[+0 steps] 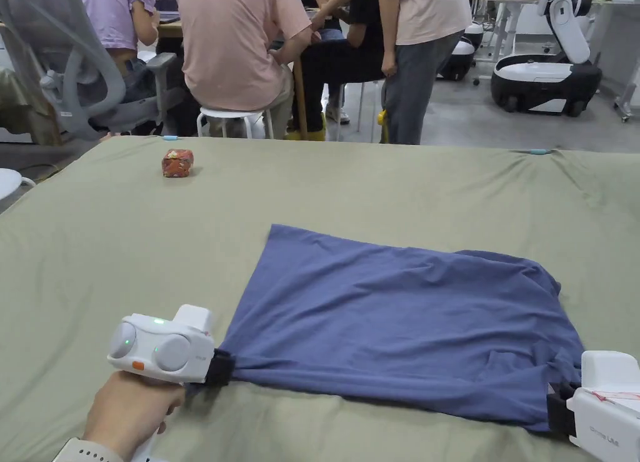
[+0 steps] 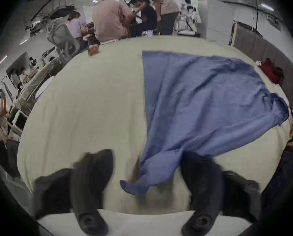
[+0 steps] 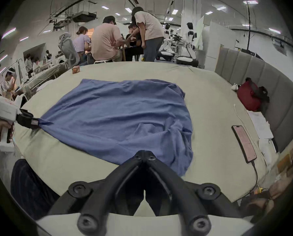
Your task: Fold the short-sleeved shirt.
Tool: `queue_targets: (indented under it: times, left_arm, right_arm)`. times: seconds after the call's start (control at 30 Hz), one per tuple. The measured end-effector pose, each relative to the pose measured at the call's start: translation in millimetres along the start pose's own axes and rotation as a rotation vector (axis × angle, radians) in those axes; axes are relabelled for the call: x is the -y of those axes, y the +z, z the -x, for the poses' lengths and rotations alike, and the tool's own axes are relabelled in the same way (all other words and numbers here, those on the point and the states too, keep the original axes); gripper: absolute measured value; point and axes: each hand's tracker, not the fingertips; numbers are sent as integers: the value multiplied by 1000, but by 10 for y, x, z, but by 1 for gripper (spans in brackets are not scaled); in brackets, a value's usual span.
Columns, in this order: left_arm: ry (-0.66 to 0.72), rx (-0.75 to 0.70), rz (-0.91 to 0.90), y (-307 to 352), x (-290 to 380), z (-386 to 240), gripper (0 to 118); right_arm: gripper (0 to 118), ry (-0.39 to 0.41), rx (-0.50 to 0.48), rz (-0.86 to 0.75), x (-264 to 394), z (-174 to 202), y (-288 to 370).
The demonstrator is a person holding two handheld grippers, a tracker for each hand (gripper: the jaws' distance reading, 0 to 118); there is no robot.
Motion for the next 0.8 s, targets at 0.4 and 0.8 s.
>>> queue_targets:
  times: [0.4, 0.8]
  left_arm:
    - [-33, 0, -172, 549, 52, -205, 4]
    - [-44, -9, -169, 723, -57, -223, 4]
  right_arm:
    - [115, -70, 19, -39, 245, -568, -15]
    - [3, 4, -19, -14, 4, -490, -244]
